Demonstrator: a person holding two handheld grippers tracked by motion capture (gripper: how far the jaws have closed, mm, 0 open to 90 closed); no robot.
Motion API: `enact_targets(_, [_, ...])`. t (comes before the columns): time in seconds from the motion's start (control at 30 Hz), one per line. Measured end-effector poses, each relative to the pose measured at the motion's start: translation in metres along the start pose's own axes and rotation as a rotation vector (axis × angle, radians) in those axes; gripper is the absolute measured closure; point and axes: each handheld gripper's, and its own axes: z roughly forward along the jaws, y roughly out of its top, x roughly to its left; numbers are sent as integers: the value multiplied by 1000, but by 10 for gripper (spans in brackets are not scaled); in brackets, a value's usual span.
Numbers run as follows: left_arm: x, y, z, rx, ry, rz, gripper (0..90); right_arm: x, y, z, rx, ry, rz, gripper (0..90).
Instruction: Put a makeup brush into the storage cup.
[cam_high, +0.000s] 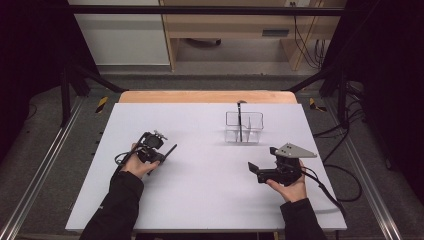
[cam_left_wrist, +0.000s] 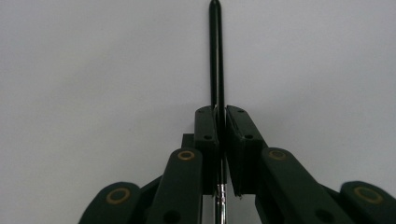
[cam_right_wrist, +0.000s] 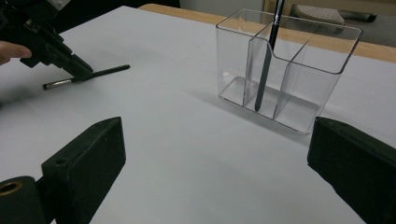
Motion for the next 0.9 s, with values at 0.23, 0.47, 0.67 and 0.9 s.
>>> enact_targets(0.23, [0,0,0,2,-5,6,826,0,0,0,-1,2,1,47])
enact_targets(0.47, [-1,0,0,3,-2,26,830,0,0,0,-1,1,2,46])
enact_targets(0.67, [1,1,-1,6,-16,38,831,0,0,0,-1,2,2,47])
enact_targets(0.9, [3,1,-12,-26,-13,44,832,0,0,0,1,1,1,46])
